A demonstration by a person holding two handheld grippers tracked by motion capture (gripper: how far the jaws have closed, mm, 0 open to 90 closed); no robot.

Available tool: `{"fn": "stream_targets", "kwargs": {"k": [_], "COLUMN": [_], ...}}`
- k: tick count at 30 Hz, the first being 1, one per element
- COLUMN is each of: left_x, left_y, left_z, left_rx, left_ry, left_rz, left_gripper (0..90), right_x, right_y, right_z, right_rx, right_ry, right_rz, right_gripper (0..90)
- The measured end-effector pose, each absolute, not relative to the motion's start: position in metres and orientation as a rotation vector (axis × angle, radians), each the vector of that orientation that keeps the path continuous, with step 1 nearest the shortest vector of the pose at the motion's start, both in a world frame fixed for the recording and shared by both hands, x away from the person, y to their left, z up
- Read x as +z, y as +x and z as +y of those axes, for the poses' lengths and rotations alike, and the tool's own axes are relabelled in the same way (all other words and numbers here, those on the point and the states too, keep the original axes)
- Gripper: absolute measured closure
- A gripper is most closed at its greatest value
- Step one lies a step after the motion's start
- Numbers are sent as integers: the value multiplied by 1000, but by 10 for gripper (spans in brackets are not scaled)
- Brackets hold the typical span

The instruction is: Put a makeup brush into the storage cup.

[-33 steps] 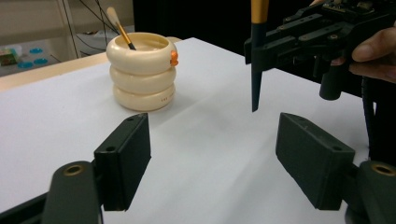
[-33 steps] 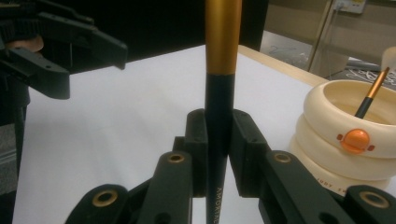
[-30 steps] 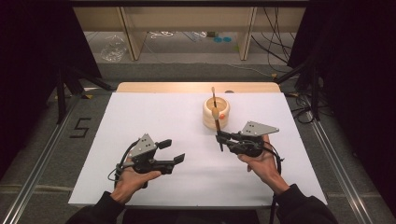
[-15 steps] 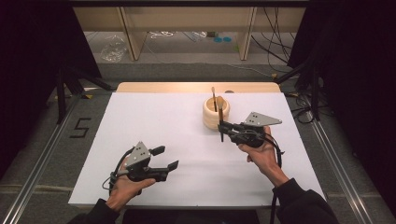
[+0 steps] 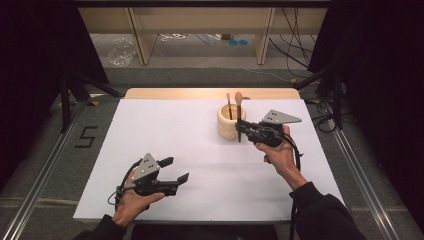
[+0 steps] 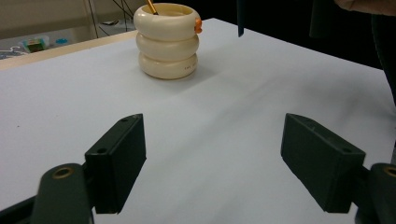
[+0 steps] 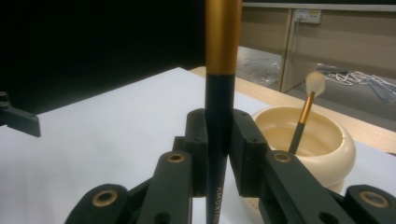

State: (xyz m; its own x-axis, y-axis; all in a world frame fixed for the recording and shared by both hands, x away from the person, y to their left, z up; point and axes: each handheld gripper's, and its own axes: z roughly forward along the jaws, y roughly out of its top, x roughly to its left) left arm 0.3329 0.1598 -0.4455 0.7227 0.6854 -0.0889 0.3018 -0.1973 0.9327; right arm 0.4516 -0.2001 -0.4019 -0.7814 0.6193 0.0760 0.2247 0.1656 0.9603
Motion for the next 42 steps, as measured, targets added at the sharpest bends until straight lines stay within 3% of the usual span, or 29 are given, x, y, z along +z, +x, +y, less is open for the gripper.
{"fn": "stream_targets", "kwargs": {"k": [42], "left_x": [-447], "left_y": [334], "left_z": [157], "left_rx": [387], "left_ry": [1788], "left_rz": [800], "left_gripper": [179], "right_x": [-377], "right_y": [504], "right_z": [-190], "right_rx": [1626], "right_ry": [831], "right_rz": [2031], "right_gripper": [786]}}
